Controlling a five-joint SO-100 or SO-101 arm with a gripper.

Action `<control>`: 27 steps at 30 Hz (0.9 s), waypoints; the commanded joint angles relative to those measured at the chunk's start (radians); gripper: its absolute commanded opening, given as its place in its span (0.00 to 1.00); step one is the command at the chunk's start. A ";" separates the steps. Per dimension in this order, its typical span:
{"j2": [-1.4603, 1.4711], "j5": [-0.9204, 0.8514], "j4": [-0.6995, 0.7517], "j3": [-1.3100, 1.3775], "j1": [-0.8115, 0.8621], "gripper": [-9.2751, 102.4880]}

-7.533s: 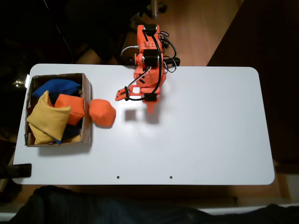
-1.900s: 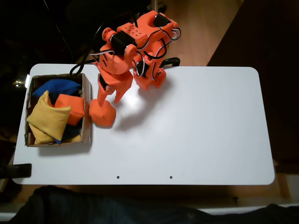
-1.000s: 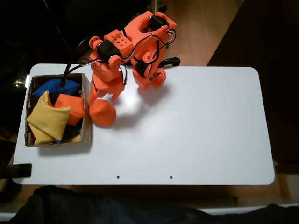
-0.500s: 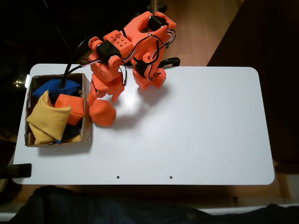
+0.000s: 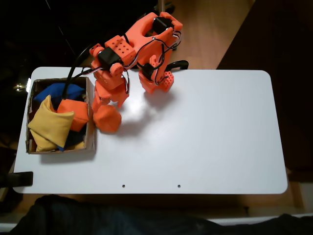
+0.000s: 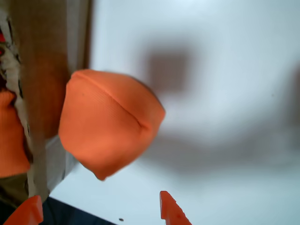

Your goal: Grasp a bag and put it in the box.

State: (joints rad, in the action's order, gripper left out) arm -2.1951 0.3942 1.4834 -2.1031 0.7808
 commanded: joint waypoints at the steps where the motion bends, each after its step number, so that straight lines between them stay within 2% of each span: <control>1: 0.037 -0.011 -0.014 0.064 0.017 0.53; 27: 0.276 -0.098 -0.084 0.084 0.054 0.57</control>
State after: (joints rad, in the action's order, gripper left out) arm -1.9205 0.3083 1.4113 -2.0371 0.8222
